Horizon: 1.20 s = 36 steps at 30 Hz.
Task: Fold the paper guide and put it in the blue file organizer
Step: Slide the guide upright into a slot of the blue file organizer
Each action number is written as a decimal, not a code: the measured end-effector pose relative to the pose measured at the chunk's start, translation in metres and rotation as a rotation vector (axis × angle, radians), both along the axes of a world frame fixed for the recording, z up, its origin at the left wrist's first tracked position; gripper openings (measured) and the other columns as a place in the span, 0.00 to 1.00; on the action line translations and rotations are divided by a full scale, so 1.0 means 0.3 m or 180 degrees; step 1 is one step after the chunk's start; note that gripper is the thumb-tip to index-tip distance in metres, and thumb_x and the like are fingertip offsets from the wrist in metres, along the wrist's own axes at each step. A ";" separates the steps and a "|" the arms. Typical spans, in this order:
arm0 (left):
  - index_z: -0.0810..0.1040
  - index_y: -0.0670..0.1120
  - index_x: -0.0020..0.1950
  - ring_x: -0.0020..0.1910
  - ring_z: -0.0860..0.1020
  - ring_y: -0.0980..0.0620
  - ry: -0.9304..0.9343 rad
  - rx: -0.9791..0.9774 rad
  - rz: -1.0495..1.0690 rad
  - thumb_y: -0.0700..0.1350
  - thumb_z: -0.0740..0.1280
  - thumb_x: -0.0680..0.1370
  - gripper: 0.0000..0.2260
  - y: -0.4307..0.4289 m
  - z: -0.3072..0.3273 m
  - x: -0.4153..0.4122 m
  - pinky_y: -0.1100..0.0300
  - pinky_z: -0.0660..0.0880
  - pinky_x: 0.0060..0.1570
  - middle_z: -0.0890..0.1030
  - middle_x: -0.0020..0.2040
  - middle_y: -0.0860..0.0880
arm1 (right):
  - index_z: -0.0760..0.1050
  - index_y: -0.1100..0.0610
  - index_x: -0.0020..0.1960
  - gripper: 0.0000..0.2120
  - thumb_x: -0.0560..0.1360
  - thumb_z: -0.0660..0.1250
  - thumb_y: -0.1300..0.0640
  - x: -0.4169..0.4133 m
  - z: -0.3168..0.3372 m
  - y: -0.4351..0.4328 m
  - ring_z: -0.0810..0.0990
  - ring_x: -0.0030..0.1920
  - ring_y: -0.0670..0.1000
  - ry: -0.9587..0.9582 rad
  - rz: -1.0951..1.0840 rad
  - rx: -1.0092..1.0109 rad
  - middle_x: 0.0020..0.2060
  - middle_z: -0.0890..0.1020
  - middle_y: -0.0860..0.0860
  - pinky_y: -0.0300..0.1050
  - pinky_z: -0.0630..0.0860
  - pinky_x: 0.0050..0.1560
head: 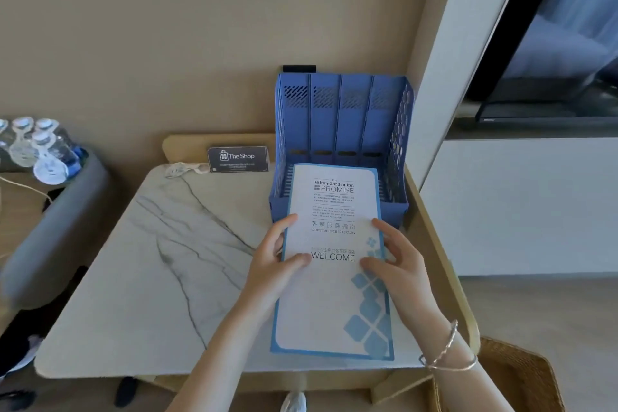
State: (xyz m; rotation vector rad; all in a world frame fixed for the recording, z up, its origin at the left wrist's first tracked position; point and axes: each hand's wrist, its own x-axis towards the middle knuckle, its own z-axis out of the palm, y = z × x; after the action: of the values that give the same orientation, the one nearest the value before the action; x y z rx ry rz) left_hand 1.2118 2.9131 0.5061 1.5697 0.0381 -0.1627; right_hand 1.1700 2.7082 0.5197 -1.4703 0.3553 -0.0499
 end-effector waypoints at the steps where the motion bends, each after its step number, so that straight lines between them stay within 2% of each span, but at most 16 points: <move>1: 0.76 0.58 0.62 0.49 0.84 0.53 0.0019 -0.0007 -0.0054 0.29 0.70 0.71 0.29 0.005 -0.014 0.044 0.62 0.78 0.45 0.86 0.52 0.55 | 0.74 0.50 0.67 0.29 0.72 0.69 0.73 0.036 -0.008 0.008 0.84 0.53 0.56 0.0007 -0.0057 -0.0019 0.57 0.83 0.54 0.60 0.82 0.52; 6: 0.77 0.59 0.59 0.46 0.84 0.56 0.0034 -0.0052 -0.0318 0.36 0.70 0.65 0.27 0.014 -0.014 0.264 0.65 0.77 0.40 0.86 0.50 0.55 | 0.75 0.48 0.66 0.29 0.72 0.70 0.73 0.202 0.005 0.036 0.85 0.51 0.58 0.0032 -0.0305 -0.0042 0.55 0.84 0.54 0.62 0.82 0.52; 11: 0.76 0.57 0.60 0.48 0.84 0.55 -0.0122 -0.0133 -0.0500 0.35 0.70 0.65 0.27 0.008 0.027 0.445 0.63 0.78 0.43 0.86 0.51 0.55 | 0.73 0.49 0.67 0.30 0.71 0.70 0.74 0.343 0.057 0.038 0.84 0.54 0.60 -0.0024 -0.0347 0.0093 0.55 0.84 0.55 0.64 0.81 0.53; 15: 0.77 0.61 0.59 0.51 0.83 0.53 -0.0136 -0.0138 -0.0495 0.36 0.70 0.65 0.28 -0.008 0.024 0.530 0.62 0.78 0.45 0.85 0.54 0.55 | 0.73 0.47 0.66 0.31 0.71 0.70 0.74 0.432 0.063 0.021 0.85 0.51 0.60 -0.0002 -0.0276 0.0171 0.52 0.84 0.55 0.63 0.82 0.50; 20: 0.77 0.63 0.59 0.52 0.83 0.53 -0.0148 -0.0093 -0.0474 0.37 0.71 0.66 0.28 -0.048 0.018 0.588 0.60 0.78 0.47 0.84 0.55 0.56 | 0.73 0.46 0.64 0.32 0.70 0.70 0.75 0.512 0.043 -0.026 0.85 0.49 0.61 -0.0065 -0.0248 -0.0061 0.50 0.85 0.57 0.64 0.82 0.50; 22: 0.76 0.63 0.59 0.52 0.83 0.54 -0.0203 -0.0085 -0.0442 0.37 0.71 0.66 0.28 -0.066 0.037 0.609 0.61 0.77 0.46 0.84 0.55 0.57 | 0.73 0.47 0.64 0.32 0.69 0.70 0.76 0.548 0.050 -0.050 0.85 0.48 0.60 -0.0166 -0.0223 -0.0140 0.50 0.85 0.57 0.62 0.82 0.48; 24: 0.76 0.63 0.59 0.52 0.83 0.53 -0.0317 -0.0049 -0.0384 0.37 0.71 0.66 0.28 -0.078 0.067 0.641 0.61 0.78 0.46 0.84 0.55 0.57 | 0.73 0.47 0.65 0.33 0.69 0.70 0.76 0.595 0.070 -0.071 0.86 0.47 0.57 -0.0304 -0.0150 -0.0199 0.51 0.84 0.58 0.55 0.84 0.44; 26: 0.75 0.63 0.60 0.52 0.83 0.53 -0.0474 0.0039 -0.0320 0.36 0.71 0.66 0.28 -0.086 0.107 0.678 0.59 0.79 0.47 0.84 0.54 0.56 | 0.72 0.47 0.65 0.33 0.69 0.71 0.76 0.649 0.095 -0.089 0.86 0.45 0.53 -0.0428 -0.0067 -0.0211 0.51 0.84 0.58 0.48 0.84 0.40; 27: 0.75 0.63 0.60 0.52 0.83 0.53 -0.0566 0.0069 -0.0278 0.36 0.71 0.66 0.29 -0.088 0.129 0.695 0.58 0.79 0.48 0.84 0.55 0.55 | 0.72 0.48 0.65 0.32 0.69 0.71 0.76 0.676 0.108 -0.096 0.86 0.45 0.53 -0.0495 -0.0015 -0.0223 0.51 0.84 0.58 0.48 0.84 0.40; 31: 0.75 0.62 0.61 0.52 0.83 0.50 -0.0931 0.0212 -0.0121 0.36 0.70 0.67 0.28 -0.087 0.208 0.753 0.51 0.79 0.51 0.83 0.57 0.52 | 0.71 0.47 0.65 0.33 0.69 0.71 0.75 0.787 0.150 -0.110 0.85 0.45 0.61 -0.0803 0.0174 -0.0490 0.49 0.83 0.61 0.58 0.84 0.43; 34: 0.73 0.62 0.63 0.53 0.82 0.47 -0.1147 0.0366 0.0016 0.37 0.69 0.69 0.28 -0.079 0.239 0.781 0.44 0.78 0.55 0.82 0.58 0.53 | 0.70 0.44 0.64 0.34 0.68 0.72 0.73 0.873 0.169 -0.108 0.83 0.36 0.53 -0.1035 0.0213 -0.0827 0.47 0.82 0.58 0.51 0.83 0.36; 36: 0.72 0.63 0.64 0.56 0.80 0.45 -0.1279 0.0488 0.0095 0.37 0.69 0.70 0.28 -0.075 0.246 0.795 0.40 0.76 0.57 0.81 0.61 0.53 | 0.70 0.41 0.63 0.34 0.68 0.72 0.72 0.924 0.170 -0.102 0.80 0.33 0.53 -0.1140 0.0248 -0.1022 0.48 0.80 0.54 0.52 0.83 0.34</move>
State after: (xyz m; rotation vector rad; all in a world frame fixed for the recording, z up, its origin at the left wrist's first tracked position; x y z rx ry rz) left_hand 1.4502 2.8906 0.5800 1.7286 -0.2454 0.1848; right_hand 1.4473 2.6775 0.5706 -1.7528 -0.0042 -0.3155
